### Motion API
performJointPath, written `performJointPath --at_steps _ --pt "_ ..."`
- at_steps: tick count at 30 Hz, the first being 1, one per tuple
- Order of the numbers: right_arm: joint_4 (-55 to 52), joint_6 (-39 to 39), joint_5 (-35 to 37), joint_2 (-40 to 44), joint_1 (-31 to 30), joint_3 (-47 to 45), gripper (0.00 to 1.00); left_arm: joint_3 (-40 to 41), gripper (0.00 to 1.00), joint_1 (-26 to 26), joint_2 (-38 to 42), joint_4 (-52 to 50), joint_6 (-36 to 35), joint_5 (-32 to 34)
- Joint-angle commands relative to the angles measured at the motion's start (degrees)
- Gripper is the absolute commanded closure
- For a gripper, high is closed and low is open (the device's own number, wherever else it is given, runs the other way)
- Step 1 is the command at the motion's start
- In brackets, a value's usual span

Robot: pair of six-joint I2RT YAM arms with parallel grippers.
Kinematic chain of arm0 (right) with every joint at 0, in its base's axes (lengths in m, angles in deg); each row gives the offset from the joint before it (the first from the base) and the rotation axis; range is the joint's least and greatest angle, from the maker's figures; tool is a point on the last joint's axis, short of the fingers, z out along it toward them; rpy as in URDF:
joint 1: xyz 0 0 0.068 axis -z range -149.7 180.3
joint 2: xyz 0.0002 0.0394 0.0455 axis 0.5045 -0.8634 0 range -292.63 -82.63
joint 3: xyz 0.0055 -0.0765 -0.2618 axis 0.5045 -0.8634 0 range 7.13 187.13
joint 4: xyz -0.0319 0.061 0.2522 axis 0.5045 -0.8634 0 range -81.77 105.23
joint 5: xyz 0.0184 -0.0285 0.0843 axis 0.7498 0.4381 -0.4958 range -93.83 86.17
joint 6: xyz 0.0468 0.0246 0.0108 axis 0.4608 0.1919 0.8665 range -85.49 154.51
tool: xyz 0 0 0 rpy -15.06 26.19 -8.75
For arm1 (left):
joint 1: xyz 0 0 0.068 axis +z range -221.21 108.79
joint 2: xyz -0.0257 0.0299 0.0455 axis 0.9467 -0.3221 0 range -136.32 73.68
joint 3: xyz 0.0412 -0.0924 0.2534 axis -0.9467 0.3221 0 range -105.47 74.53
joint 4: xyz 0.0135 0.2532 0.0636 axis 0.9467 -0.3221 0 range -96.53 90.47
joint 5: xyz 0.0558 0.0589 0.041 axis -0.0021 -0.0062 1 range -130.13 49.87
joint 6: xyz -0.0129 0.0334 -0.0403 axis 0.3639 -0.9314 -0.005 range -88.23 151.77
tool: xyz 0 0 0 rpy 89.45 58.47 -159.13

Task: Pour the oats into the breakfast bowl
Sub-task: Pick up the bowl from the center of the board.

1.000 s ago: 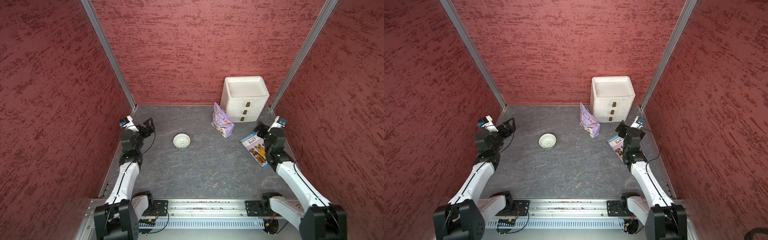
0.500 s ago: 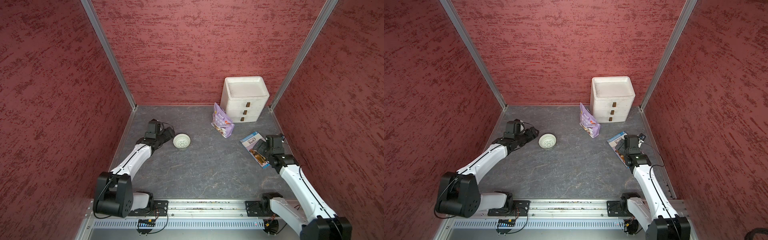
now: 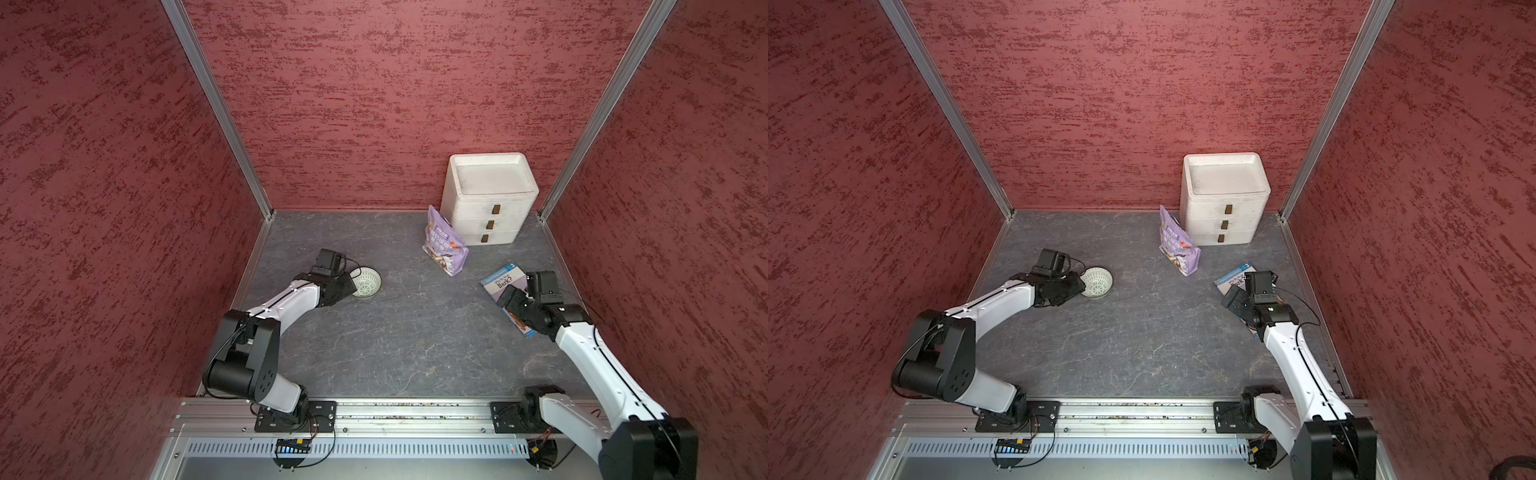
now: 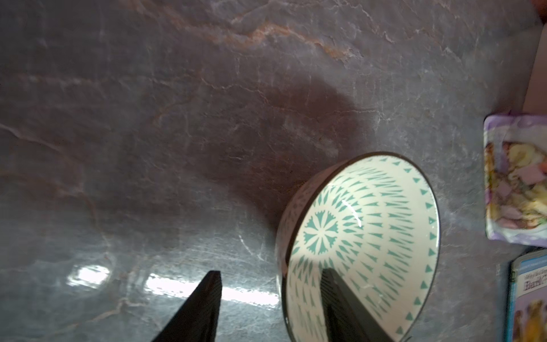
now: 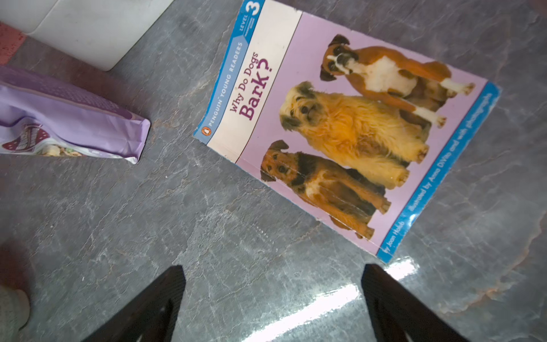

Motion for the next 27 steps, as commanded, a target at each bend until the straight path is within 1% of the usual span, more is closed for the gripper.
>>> performJointPath --at_steps 1,2,4,7,11,14,18,20,23,27 --pt "-1.0 -0.6 -2.1 3.0 -0.2 -0.6 0.02 -1.7 0.5 -0.2 -1.8 0.1 0.1 0.0" --pt "-1.7 -0.6 -1.9 3.7 -0.1 -0.5 0.01 -1.7 0.51 -0.3 -2.1 0.0 0.0 0.1" --pt "-3.3 -0.5 -1.5 4.7 -0.2 -0.1 0.01 -1.7 0.61 -0.6 -2.3 0.0 -0.4 0.6" --pt "-5.2 -0.3 -2.0 5.5 -0.2 0.6 0.01 -2.0 0.74 -1.0 -2.1 -0.7 -0.9 1.3" --pt "-7.1 -0.4 -2.7 6.5 -0.1 1.0 0.01 -3.1 1.0 -1.9 -1.9 -3.4 -1.3 0.8" --pt "-8.0 -0.5 -2.5 7.2 -0.2 1.3 0.01 -3.8 1.0 -4.0 -0.9 -6.3 -2.5 0.5" --pt "-8.1 -0.7 -2.7 6.9 -0.2 1.9 0.02 -5.0 1.0 -9.3 3.7 -14.1 -2.3 2.4" --pt "-8.3 -1.2 -3.4 6.6 -0.2 2.6 0.01 -4.4 1.0 -12.6 7.3 -16.6 -0.7 2.6" --pt "-8.4 -1.7 -4.2 6.5 -0.2 4.0 0.01 -1.1 1.0 -19.7 12.1 -16.8 3.2 2.3" --pt "-9.5 -2.3 -4.4 6.8 -0.2 5.8 0.01 3.1 1.0 -27.7 14.7 -17.8 9.6 3.9"
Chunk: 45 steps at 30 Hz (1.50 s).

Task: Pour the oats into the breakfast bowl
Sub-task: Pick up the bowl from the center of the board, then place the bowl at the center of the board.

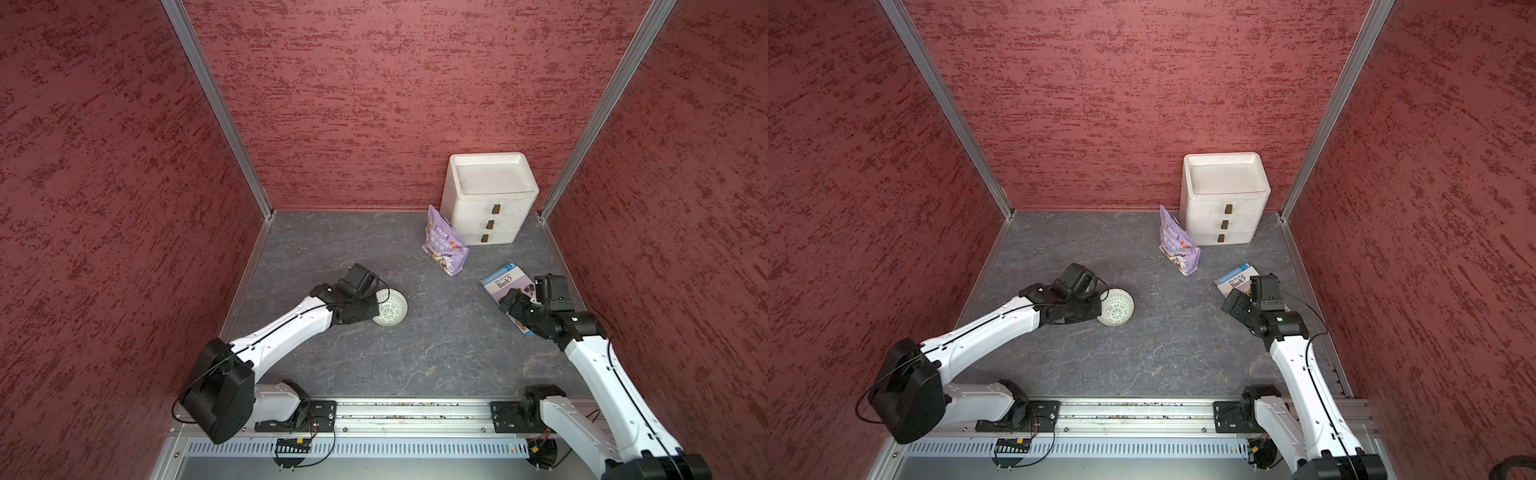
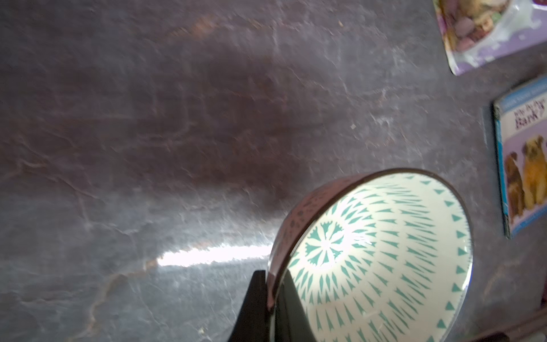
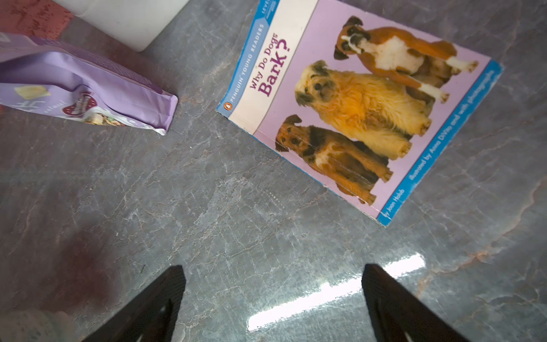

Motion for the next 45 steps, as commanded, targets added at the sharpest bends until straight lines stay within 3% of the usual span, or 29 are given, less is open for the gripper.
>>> performJointPath --at_steps 1,9,18,25,30,32,35,38,45 --pt "-1.2 -1.4 -1.0 0.8 -0.2 2.7 0.01 3.6 1.0 -4.8 1.1 -2.4 7.1 1.6" --pt "-2.7 -1.9 -2.0 2.3 -0.2 3.9 0.01 2.4 1.0 -13.0 -1.3 -3.8 11.4 5.2" --pt "-2.4 -3.0 -2.4 7.8 -0.2 2.7 0.01 1.9 1.0 -14.3 -3.1 -4.3 12.2 7.6" --pt "-1.1 -4.7 -4.9 6.5 -0.4 4.7 0.01 1.8 0.99 -13.8 -5.2 -2.0 12.5 8.6" --pt "0.0 -7.4 -7.3 3.6 -2.0 7.0 0.01 2.1 0.87 -12.9 -5.9 -1.7 12.2 10.2" --pt "-0.5 -8.8 -6.8 1.6 -3.5 9.0 0.01 2.7 0.74 -11.9 -5.2 -1.4 11.8 9.7" --pt "-0.2 -10.3 -6.3 -1.0 -5.5 12.0 0.01 3.1 0.7 -10.9 -3.5 -1.6 10.8 9.0" --pt "1.7 -12.1 -6.0 -2.6 -7.6 14.6 0.01 3.6 0.49 -10.2 -0.8 -2.1 10.2 8.8" --pt "25.0 -20.2 -8.0 -6.2 -11.2 10.3 0.01 4.8 0.24 -9.2 7.0 -3.4 8.5 9.2"
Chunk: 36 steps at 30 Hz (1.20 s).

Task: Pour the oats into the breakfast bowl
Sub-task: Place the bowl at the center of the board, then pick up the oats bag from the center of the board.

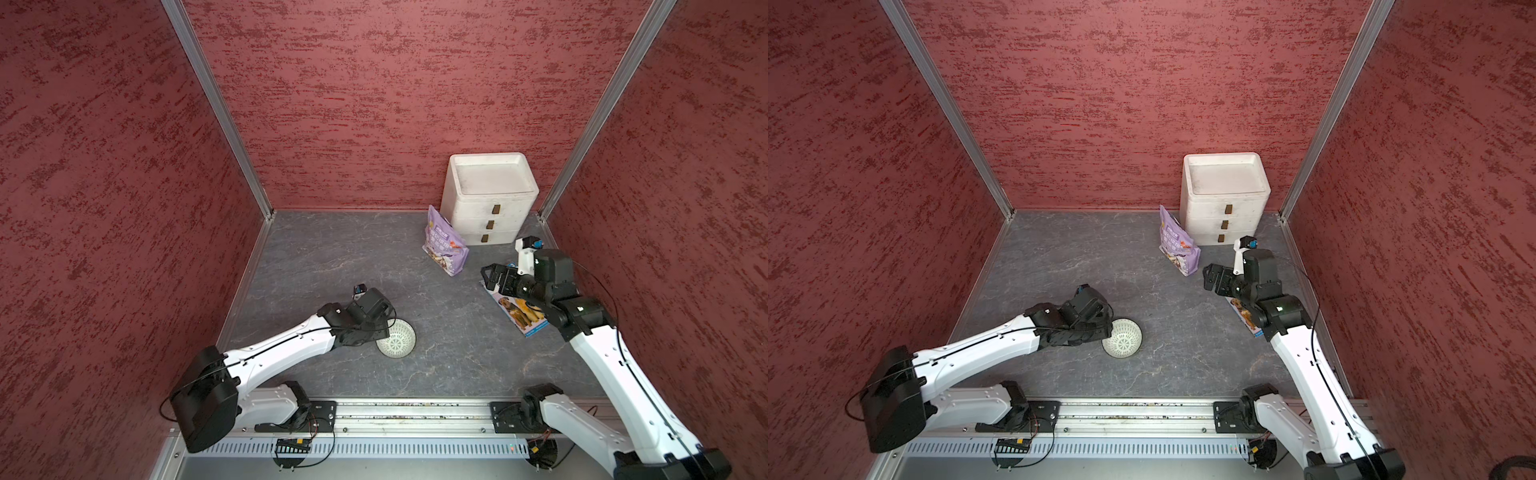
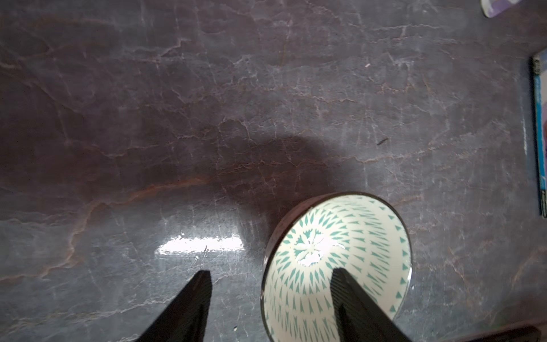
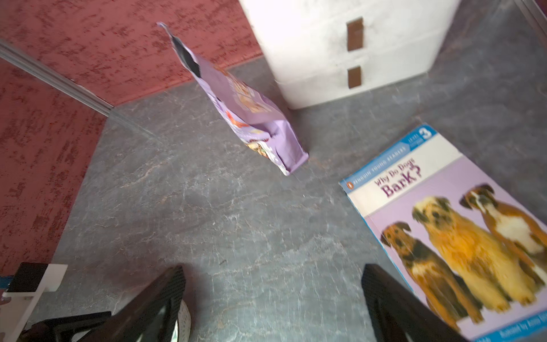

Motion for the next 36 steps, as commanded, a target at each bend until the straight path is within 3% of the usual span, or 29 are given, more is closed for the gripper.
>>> performJointPath --at_steps 1,8,12,22,36 --pt "15.3 -6.8 -2.8 -3.6 -1.5 -1.8 0.01 1.2 0.21 0.6 3.4 -1.3 -1.3 1.2" --pt "37.9 -15.3 -5.5 -15.6 -2.9 -6.1 0.01 3.9 0.12 0.8 11.7 0.3 -2.4 2.2" --pt "46.9 -20.8 -2.4 -20.3 -3.0 -7.4 0.01 3.9 0.11 0.9 14.0 0.4 -2.9 1.8" --pt "47.3 -28.2 -4.8 -32.7 -3.0 1.9 0.02 3.8 0.1 1.0 13.7 0.0 -2.9 1.3" --pt "49.1 -26.2 -9.9 -42.0 -4.0 11.9 0.17 3.6 0.1 1.0 14.6 -1.3 -2.3 1.7"
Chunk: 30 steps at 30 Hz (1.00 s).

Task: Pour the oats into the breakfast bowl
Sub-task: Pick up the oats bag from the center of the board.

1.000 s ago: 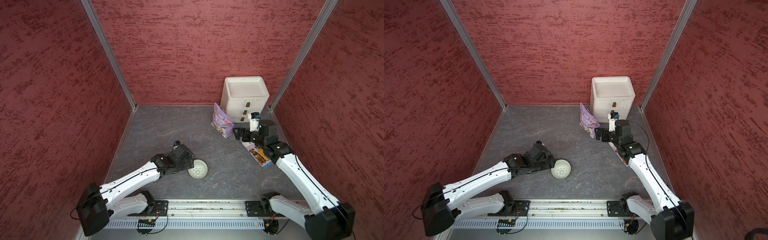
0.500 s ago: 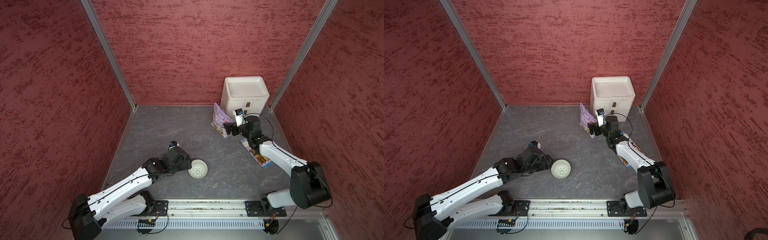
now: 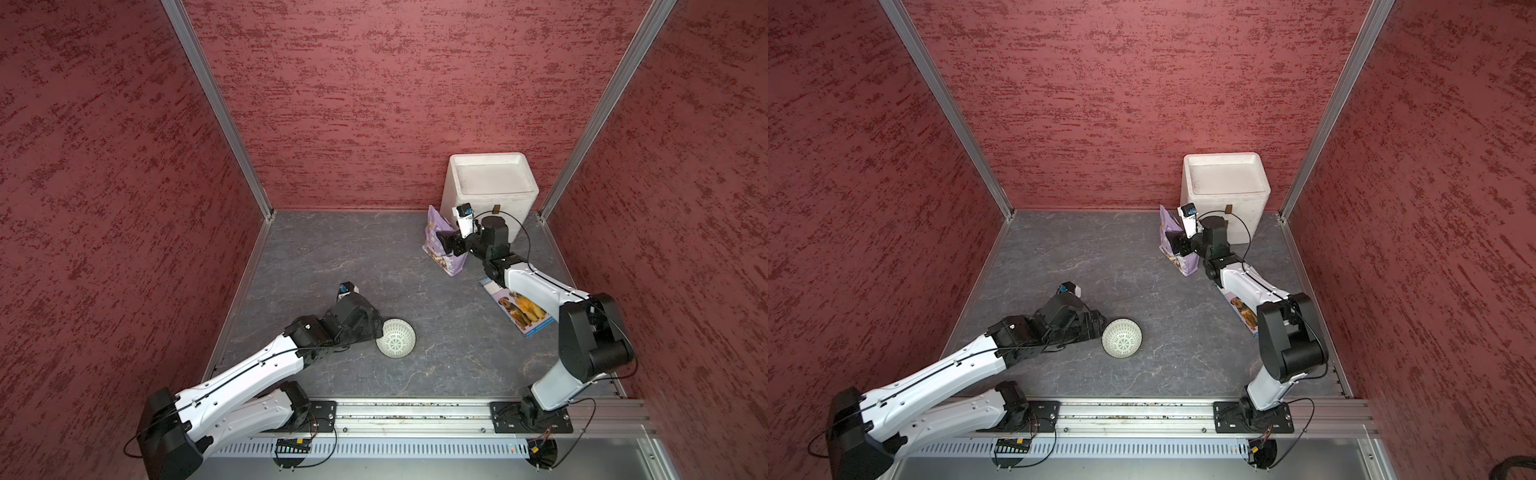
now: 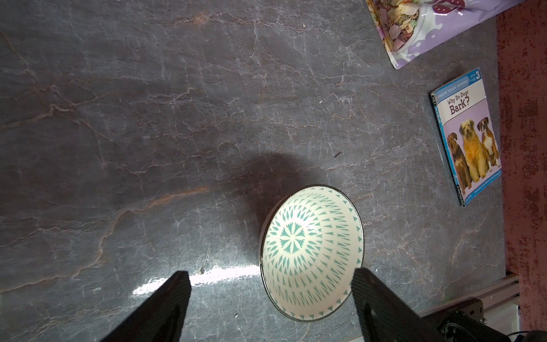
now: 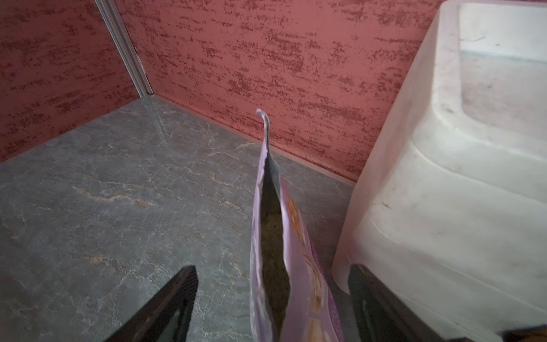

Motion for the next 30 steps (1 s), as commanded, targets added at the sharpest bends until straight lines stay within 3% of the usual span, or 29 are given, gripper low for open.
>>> performJointPath --at_steps 1,6,9,15,25,30 --pt "1.1 0.0 -1.4 -2.2 -1.1 3.6 0.18 -0.1 0.1 0.4 0.9 -1.0 -0.1 0.6" --pt "0.2 0.1 -0.4 -5.5 -1.4 6.8 0.36 0.0 0.1 0.3 1.2 -1.3 0.5 0.5" --pt "-1.0 -0.6 -0.1 -6.5 -1.4 8.1 0.52 0.1 0.1 0.3 1.2 -1.4 0.7 0.3" --pt "-1.3 0.3 2.8 -6.2 -1.5 8.7 1.0 -0.2 0.1 0.3 1.4 -1.1 0.8 0.2" --pt "-5.3 3.6 5.2 3.0 -3.6 5.9 1.0 -0.5 0.1 0.4 1.7 -0.6 1.1 0.7" --pt "-13.6 7.9 7.6 10.8 -5.3 3.5 1.0 -0.5 0.1 0.4 2.2 0.6 1.2 0.7"
